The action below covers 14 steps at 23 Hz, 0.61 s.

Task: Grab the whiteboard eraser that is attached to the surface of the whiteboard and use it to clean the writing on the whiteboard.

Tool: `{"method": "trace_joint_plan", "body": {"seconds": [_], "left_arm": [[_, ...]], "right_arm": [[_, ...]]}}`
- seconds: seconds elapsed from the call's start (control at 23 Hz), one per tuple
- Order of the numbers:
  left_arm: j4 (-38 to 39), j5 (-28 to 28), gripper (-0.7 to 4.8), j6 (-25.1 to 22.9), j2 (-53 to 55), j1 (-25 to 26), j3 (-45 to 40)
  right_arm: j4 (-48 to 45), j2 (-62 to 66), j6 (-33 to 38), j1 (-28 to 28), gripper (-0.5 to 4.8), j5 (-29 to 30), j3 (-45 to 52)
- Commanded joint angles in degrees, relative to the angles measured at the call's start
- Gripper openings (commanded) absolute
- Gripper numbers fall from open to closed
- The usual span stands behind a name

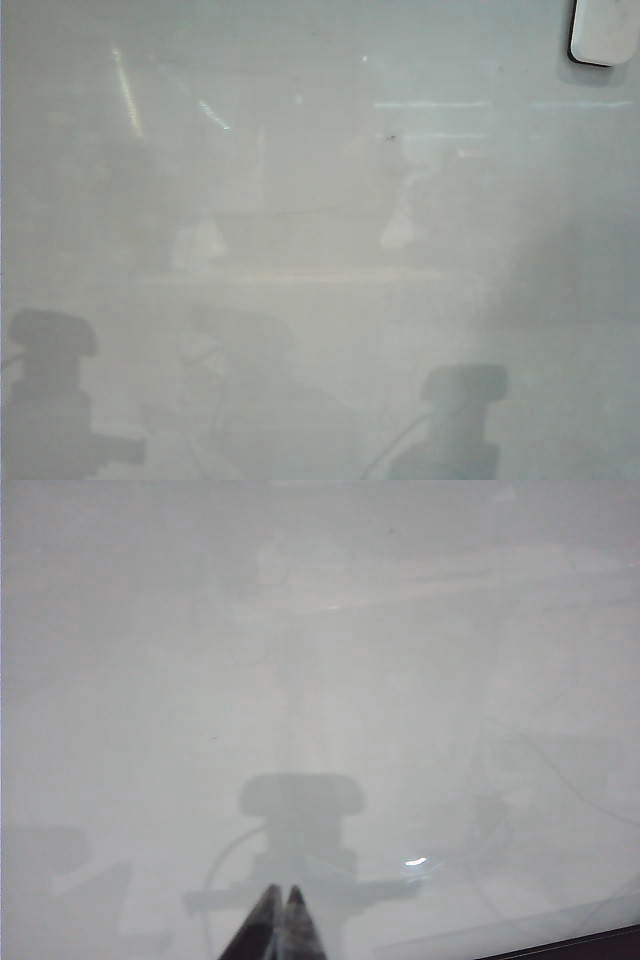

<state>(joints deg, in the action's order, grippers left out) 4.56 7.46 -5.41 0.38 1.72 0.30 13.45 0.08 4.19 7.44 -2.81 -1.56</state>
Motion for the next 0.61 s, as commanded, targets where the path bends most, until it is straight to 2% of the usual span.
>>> {"method": "trace_joint_plan", "body": {"seconds": [0.04, 0.3, 0.43, 0.61], "left_arm": [[-0.4, 0.3, -0.05, -0.2, 0.0, 0.0, 0.2], [-0.4, 0.2, -0.05, 0.2, 0.0, 0.0, 0.2], [-0.1, -1.3, -0.05, 4.3, 0.0, 0.0, 0.2], [0.8, -1.5, -0.05, 7.4, 0.0, 0.0, 0.2]], "right_arm": [[0.0, 0.0, -0.2, 0.0, -0.06, 0.0, 0.1], [0.0, 0.0, -0.3, 0.0, -0.06, -0.5, 0.0], [0.0, 0.0, -0.8, 0.0, -0.06, -1.6, 0.0], [0.0, 0.0, -6.3, 0.0, -0.06, -1.6, 0.0]]}}
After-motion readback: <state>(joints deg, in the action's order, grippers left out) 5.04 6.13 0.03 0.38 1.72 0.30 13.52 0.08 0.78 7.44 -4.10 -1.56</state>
